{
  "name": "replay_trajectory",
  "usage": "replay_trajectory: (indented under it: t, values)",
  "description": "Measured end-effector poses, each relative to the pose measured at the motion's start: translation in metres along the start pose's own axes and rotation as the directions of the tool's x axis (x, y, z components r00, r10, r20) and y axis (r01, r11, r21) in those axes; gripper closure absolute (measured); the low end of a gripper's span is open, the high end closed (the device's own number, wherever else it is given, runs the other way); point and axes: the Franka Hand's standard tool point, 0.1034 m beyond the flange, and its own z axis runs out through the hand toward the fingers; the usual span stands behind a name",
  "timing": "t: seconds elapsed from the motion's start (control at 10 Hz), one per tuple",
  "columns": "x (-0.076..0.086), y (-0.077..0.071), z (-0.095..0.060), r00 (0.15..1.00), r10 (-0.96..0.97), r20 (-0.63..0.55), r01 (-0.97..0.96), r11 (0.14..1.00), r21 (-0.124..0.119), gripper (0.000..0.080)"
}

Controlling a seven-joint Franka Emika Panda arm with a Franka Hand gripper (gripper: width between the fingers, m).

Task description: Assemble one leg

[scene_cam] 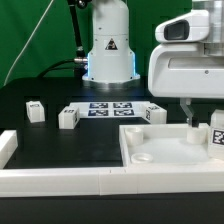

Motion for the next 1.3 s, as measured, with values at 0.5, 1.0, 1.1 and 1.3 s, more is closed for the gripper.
replay_trajectory:
  t: [0.5,1.0,1.1,1.3]
  values:
    - [0.0004,0.0006,0.0,0.999,0.046,0.0,-0.046,0.999,0.0,0.0509]
    - [-0.0011,0.002,0.0002,0.798,0.602,-0.023,-0.601,0.799,0.015,0.0508]
    - [-0.001,0.0023,0.0002,0.737,0.675,-0.026,-0.675,0.738,0.021,0.0508]
    - [-0.0014,0.0033,0.0005,0.533,0.846,-0.022,-0.846,0.533,0.029,0.0508]
